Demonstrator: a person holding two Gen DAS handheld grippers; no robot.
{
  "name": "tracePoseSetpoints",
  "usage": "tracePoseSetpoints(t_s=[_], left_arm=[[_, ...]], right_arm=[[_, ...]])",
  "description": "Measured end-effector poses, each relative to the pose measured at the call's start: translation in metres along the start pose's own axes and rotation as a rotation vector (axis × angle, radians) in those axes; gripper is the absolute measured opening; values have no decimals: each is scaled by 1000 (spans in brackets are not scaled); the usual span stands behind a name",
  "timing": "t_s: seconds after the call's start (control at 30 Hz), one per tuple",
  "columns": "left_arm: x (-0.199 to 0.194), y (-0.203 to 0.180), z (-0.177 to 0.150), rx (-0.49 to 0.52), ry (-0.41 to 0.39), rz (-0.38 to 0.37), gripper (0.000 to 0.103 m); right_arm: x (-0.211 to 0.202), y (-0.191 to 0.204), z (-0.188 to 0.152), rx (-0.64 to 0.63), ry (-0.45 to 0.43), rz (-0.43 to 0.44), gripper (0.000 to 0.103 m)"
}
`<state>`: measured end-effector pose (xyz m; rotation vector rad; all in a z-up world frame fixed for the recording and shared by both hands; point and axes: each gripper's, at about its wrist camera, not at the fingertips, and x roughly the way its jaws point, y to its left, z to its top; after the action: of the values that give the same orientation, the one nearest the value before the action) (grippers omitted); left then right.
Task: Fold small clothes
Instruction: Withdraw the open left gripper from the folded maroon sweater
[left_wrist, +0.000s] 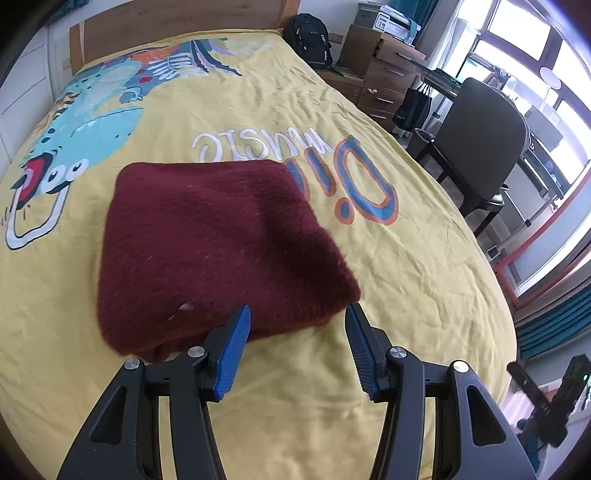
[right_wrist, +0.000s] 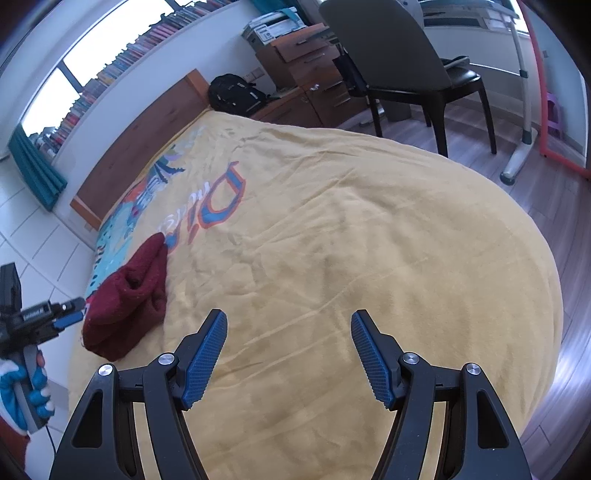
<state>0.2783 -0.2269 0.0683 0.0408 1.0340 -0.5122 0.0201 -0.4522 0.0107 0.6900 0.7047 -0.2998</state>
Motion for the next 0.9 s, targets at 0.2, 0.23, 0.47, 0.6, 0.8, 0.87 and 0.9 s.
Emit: tracePoseSetpoints(t_s=[0.2,0.23,0.47,0.6,0.8,0.87,0.9], left_arm=[[-20,14,-18,-11,-5,19,47],[-24,17,-21,-19,-8,20,47],[-55,36,-36,-57,-36,29,47],[-75,47,-45,-74,-53,32,47],[-103,65,-55,-107,-82,40,47],[-114,71,-59,-119,-95,42,47],[-118,73,-60,-123,-100,42,47]], right_arm=[[-7,12,-6,-16,4,28,71],[-9,15,-8,-21,5,33,71],[-20,32,-13,-45,-2,57,71],[-29,42,-15,-54,-12,66,71],[-46,65,-15,-89,-30,88,71],[-51,75,-15,-105,-36,94,71],[-52,79,-15,-112,-38,97,71]])
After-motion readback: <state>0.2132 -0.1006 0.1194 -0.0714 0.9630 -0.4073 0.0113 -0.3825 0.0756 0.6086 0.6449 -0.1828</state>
